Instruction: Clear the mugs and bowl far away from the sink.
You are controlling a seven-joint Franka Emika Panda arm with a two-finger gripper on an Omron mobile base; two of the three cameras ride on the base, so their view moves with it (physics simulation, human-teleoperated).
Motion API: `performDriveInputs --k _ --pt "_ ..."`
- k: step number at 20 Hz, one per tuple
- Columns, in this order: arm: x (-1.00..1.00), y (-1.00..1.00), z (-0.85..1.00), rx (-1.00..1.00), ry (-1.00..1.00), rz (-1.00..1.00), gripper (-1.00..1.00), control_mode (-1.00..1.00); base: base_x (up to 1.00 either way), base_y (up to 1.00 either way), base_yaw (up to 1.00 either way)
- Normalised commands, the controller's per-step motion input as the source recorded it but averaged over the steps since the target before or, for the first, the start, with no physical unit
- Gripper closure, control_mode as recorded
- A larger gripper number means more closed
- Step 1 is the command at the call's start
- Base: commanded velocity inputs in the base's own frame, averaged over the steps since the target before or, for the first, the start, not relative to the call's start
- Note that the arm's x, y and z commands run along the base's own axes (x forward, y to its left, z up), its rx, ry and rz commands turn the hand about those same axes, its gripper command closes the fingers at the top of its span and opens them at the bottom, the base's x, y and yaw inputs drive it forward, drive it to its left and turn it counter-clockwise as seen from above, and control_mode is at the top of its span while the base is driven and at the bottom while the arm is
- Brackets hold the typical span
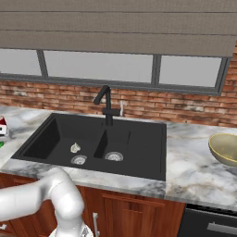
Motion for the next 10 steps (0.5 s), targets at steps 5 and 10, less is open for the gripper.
performDriveInputs --k 5,10 --pt "-0.19 -0.03 -0.44 0.02 0.00 0.00 1.00 -1.00 0.00 0.00 0.00" --pt "-0.17 -0.09 -0.60 0.09 0.00 0.00 1.00 -1.00 0.00 0.00 0.00"
